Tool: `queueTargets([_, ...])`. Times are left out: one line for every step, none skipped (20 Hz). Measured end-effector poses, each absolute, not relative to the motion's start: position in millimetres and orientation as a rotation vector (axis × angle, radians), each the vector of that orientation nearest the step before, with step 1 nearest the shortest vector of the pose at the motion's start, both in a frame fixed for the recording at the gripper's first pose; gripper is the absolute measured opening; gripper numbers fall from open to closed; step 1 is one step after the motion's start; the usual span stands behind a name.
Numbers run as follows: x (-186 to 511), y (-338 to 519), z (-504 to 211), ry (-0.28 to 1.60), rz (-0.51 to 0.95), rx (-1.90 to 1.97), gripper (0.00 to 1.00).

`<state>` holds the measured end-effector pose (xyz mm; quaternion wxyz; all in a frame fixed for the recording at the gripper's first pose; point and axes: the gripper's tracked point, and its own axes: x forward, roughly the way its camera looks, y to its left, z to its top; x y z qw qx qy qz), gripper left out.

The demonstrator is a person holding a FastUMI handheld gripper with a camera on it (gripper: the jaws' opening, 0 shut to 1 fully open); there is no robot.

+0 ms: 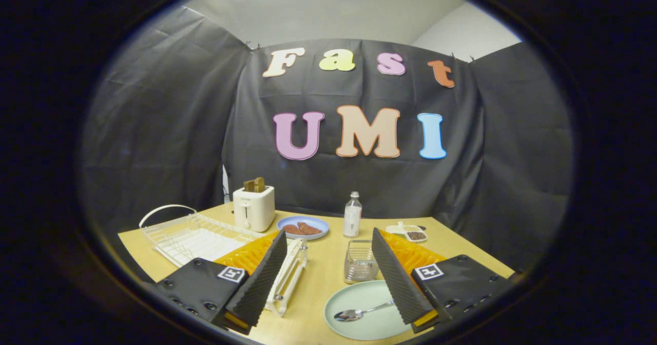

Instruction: Take the plate from the dish rack, then take the spoon from the basket and place it into the plate.

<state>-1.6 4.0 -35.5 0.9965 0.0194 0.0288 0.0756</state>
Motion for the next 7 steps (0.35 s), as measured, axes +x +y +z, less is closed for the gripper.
queueTargets([-2.7, 3.8, -34.6, 0.055, 0.151, 0.039, 1.0])
queueTargets([-3.3, 2.4, -34.5, 0.052, 0.148, 0.04, 1.0])
queueTargets([-3.6, 1.3, -34.8, 0.052, 0.145, 0.041, 1.0])
queueTargets([-3.5, -0.6, -35.2, 0.052, 0.14, 0.042, 1.0])
queueTargets([-3.7, -1.7, -34.9, 0.052, 0.137, 0.044, 1.0])
queueTargets([-4.2, -0.9, -35.7, 0.052, 0.133, 0.044, 1.0])
queueTargets([-5.0, -1.0, -36.2, 0.052, 0.133, 0.045, 1.0])
